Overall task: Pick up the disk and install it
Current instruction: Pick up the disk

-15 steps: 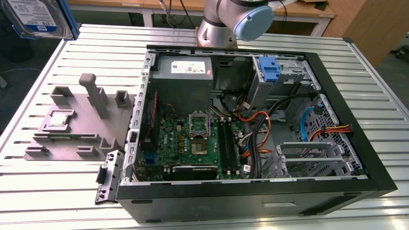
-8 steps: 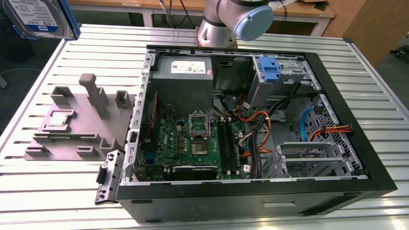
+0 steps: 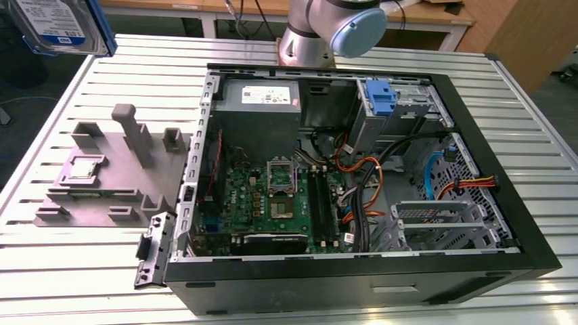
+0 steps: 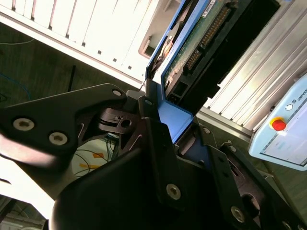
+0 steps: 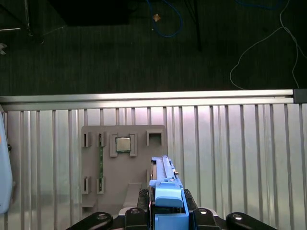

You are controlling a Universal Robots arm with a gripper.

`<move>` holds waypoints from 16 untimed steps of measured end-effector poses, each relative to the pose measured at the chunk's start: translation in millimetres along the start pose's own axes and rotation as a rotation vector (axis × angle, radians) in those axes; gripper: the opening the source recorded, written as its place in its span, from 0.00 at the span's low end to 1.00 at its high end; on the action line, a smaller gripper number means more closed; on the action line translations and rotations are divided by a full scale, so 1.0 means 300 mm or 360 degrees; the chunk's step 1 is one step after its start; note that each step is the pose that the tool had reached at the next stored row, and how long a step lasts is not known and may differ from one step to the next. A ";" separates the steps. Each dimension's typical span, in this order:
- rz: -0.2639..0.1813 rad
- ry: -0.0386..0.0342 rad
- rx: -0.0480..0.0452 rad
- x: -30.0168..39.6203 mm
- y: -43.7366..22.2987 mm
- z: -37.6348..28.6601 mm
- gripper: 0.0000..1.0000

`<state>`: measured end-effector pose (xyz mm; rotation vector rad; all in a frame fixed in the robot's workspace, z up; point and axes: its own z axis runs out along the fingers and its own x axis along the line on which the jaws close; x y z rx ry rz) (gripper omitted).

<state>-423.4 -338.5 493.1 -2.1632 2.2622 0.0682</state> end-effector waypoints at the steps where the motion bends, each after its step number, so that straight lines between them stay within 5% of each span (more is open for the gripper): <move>1: 0.0000 0.0000 0.0000 0.000 -0.001 0.000 0.37; 16: 0.0000 0.0001 0.0000 -0.001 -0.003 -0.013 0.37</move>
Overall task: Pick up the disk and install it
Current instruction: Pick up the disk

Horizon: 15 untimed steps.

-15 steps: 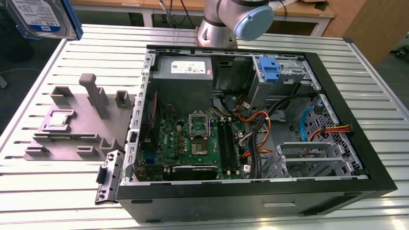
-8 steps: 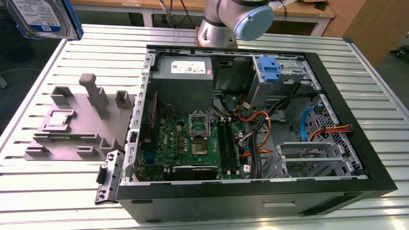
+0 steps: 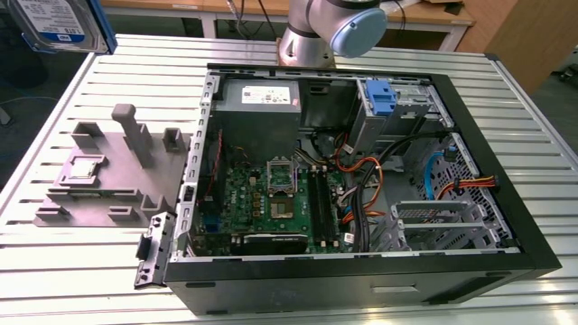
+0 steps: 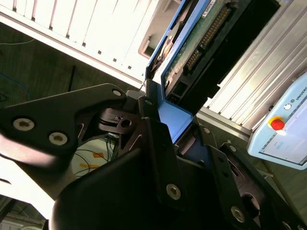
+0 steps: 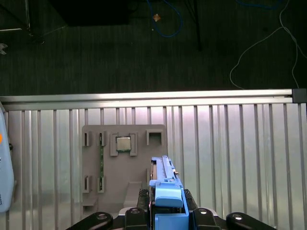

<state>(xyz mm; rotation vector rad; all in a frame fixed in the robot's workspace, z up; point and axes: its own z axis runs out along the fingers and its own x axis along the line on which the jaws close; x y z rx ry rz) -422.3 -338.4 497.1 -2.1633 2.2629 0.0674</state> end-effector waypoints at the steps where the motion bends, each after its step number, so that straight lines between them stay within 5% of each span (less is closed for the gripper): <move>1: 0.0000 0.0000 0.0000 0.000 0.000 0.000 0.37; 15: 0.0004 0.0000 0.0000 0.025 -0.005 -0.001 0.37</move>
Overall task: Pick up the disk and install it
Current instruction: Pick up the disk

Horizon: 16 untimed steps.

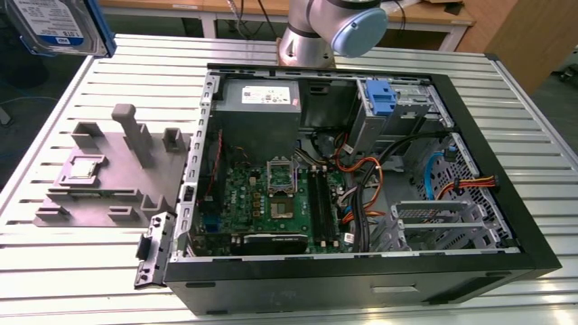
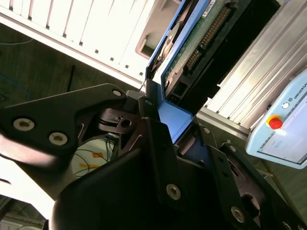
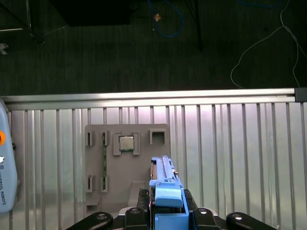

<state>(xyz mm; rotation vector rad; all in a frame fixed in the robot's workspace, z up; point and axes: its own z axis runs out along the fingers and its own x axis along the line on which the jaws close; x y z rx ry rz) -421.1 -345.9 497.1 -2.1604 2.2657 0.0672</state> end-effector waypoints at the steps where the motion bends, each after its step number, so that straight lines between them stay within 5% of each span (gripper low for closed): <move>1: 0.0000 0.0000 0.0000 0.000 -0.002 0.000 0.37; 16: 0.0000 0.0000 0.0000 -0.003 -0.065 -0.001 0.37</move>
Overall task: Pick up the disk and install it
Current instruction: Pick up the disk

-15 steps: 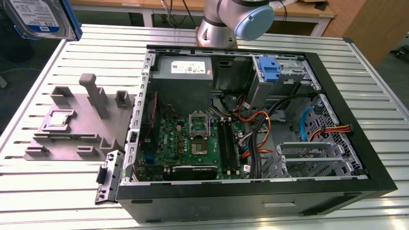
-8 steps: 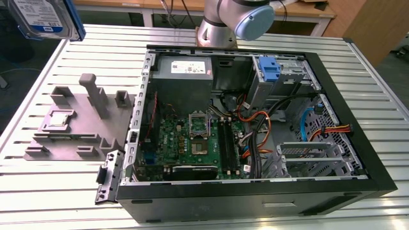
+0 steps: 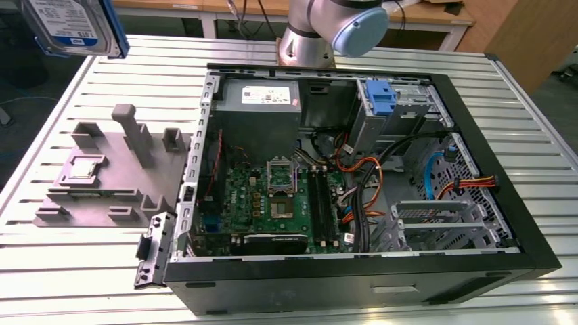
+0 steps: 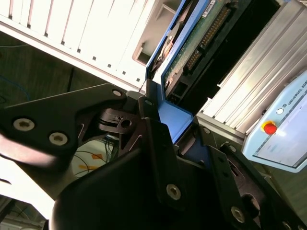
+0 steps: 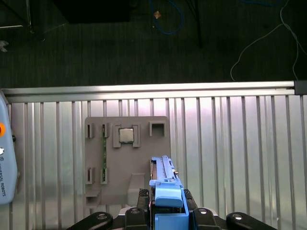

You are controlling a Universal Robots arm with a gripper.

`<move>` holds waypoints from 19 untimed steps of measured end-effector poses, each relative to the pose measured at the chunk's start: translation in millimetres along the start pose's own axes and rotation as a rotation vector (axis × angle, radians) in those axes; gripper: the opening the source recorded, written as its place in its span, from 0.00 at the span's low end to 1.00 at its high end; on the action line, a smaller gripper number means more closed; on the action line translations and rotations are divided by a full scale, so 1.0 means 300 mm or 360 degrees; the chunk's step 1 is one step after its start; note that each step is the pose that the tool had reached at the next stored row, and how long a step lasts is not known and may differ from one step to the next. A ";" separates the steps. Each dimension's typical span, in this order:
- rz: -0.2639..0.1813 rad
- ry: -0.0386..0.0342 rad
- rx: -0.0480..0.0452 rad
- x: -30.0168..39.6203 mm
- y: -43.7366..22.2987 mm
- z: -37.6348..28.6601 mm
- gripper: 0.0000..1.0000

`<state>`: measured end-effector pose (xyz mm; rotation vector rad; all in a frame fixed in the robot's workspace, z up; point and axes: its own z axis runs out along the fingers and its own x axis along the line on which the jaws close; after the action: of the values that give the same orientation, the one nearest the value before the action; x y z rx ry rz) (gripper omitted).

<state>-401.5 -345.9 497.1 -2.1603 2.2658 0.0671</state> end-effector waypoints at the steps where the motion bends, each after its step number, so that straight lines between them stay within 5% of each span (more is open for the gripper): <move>1: 0.0000 0.0000 0.0000 0.000 -0.004 0.000 0.37; 19: 0.0000 0.0000 0.0000 -0.003 -0.059 -0.001 0.37</move>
<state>-384.0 -345.9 497.1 -2.1604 2.2658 0.0672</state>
